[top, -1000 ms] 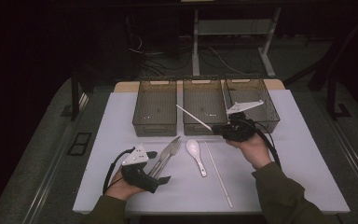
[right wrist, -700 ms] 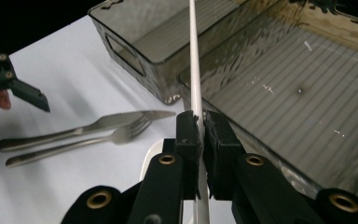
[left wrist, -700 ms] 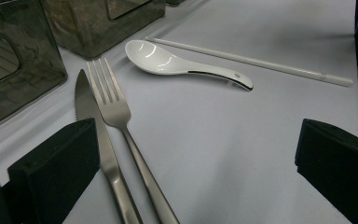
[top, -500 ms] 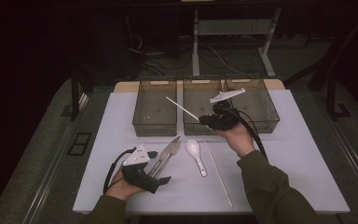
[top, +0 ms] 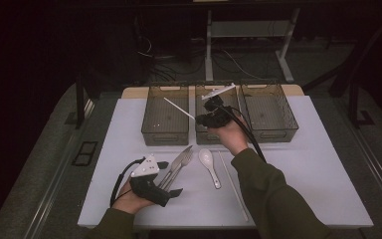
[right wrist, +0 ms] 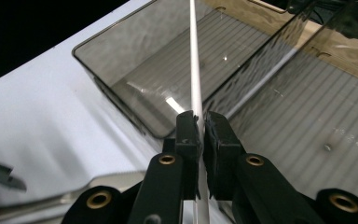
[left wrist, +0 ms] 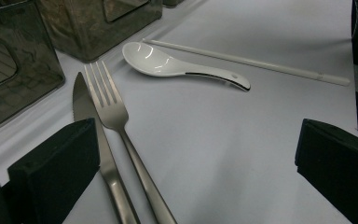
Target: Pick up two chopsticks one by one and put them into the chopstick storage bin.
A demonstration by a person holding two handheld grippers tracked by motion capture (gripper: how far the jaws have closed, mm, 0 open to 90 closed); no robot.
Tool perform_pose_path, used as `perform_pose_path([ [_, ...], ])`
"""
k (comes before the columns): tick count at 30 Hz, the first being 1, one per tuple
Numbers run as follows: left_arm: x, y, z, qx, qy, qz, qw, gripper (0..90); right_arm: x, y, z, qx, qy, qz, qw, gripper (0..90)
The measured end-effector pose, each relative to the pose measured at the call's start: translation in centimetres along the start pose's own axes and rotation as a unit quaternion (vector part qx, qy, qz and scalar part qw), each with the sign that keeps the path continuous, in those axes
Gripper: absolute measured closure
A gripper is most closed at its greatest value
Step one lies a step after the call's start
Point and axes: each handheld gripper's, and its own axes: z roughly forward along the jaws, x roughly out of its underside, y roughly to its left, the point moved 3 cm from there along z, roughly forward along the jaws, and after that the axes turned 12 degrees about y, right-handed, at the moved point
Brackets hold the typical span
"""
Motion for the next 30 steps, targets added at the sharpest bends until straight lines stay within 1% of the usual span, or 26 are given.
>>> perform_pose_path([
  [1, 0.0, 0.0, 0.0, 0.001, -0.001, -0.003, 1.0, 0.0, -0.3, 0.1, 0.3, 0.001, 0.003, -0.001, 1.0, 84.4],
  [2, 0.0, 0.0, 0.0, 0.0, 0.0, 0.002, 1.0, 0.0, -0.5, 0.1, 0.6, 0.001, 0.005, 0.0, 1.0, 84.4],
  [7, 0.0, 0.0, 0.1, 0.001, 0.0, 0.001, 1.0, 0.0, -1.7, 0.2, 1.8, 0.006, 0.01, 0.002, 0.9999, 84.4],
  [10, 0.0, -0.1, 0.1, 0.001, -0.001, 0.001, 1.0, 0.0, -2.3, 0.2, 2.5, 0.0, 0.007, 0.009, 0.9999, 84.4],
  [14, 0.0, 0.0, 0.1, 0.0, 0.0, 0.001, 1.0, 0.0, -3.2, 0.4, 3.7, 0.007, 0.018, 0.009, 0.9998, 84.4],
  [15, 0.0, -0.1, 0.0, 0.0, 0.001, 0.002, 1.0, 0.0, -3.7, 0.5, 4.2, 0.011, 0.021, 0.008, 0.9997, 84.4],
  [16, 0.0, -0.1, 0.0, 0.001, 0.001, 0.001, 1.0, 0.0, -3.7, 0.5, 4.2, 0.011, 0.021, 0.008, 0.9997, 84.4],
  [20, 0.0, -0.1, 0.0, 0.0, 0.002, 0.001, 1.0, 0.0, -4.6, 0.7, 5.1, 0.019, 0.028, 0.009, 0.9994, 84.4],
  [21, 0.0, -0.1, 0.1, 0.001, 0.002, 0.0, 1.0, 0.0, -4.8, 0.7, 5.4, 0.023, 0.03, 0.01, 0.9992, 84.3],
  [23, 0.0, -0.1, 0.0, 0.0, 0.002, 0.001, 1.0, 0.0, -5.1, 0.6, 5.9, 0.025, 0.033, 0.015, 0.999, 84.3],
  [26, 0.0, 0.0, 0.1, 0.0, 0.002, 0.004, 1.0, 0.0, -5.5, 0.6, 6.6, 0.025, 0.034, 0.023, 0.9988, 84.3],
  [27, 0.0, 0.0, 0.1, 0.0, 0.002, 0.005, 1.0, 0.0, -5.7, 0.7, 7.1, 0.027, 0.038, 0.025, 0.9986, 84.3],
  [30, 0.0, 0.0, 0.1, 0.001, 0.003, 0.006, 1.0, 0.0, -6.0, 0.8, 7.5, 0.029, 0.04, 0.025, 0.9985, 84.3],
])
